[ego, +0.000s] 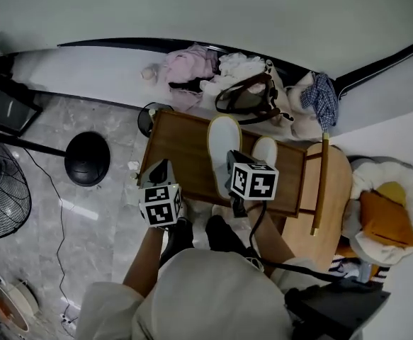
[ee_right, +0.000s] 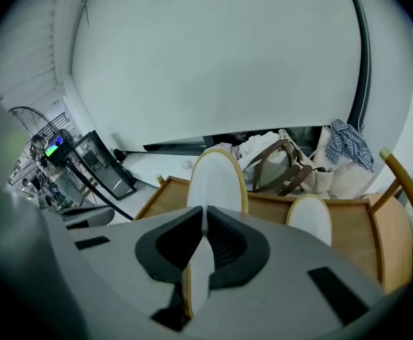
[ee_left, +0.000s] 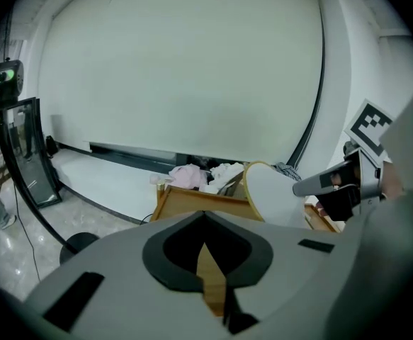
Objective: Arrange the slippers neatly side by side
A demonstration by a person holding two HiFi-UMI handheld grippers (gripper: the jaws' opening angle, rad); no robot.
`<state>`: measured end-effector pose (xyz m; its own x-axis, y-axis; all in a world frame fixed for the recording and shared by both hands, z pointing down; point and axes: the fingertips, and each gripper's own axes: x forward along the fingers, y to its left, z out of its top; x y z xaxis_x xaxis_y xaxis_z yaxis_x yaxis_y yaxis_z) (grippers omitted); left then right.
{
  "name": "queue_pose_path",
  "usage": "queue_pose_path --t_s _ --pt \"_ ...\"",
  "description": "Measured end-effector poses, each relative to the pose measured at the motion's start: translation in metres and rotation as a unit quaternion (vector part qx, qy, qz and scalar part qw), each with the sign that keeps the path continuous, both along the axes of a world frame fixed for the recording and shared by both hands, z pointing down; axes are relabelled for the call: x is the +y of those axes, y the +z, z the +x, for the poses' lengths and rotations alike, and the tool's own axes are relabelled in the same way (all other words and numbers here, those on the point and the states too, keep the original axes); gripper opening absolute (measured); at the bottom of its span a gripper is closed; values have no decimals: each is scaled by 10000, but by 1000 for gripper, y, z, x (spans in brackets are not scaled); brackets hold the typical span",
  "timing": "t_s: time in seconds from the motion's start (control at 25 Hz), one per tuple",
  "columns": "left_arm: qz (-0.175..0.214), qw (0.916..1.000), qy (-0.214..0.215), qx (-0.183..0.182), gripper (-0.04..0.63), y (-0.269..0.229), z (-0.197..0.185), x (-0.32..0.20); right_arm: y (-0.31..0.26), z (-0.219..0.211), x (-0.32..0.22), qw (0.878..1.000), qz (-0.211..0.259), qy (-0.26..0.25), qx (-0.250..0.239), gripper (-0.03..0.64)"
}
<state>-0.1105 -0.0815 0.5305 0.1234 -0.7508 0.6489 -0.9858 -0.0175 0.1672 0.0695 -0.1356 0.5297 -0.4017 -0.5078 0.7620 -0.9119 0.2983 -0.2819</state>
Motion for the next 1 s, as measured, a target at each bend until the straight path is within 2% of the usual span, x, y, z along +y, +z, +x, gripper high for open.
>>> queue_pose_path --t_s 0.48,1.0 --pt "1 9974 716 -45 3 1 50 -10 0 50 15 9968 -60 773 -183 44" --pt "-207 9955 915 -149 3 14 62 -12 15 61 17 9941 -280 984 -363 44"
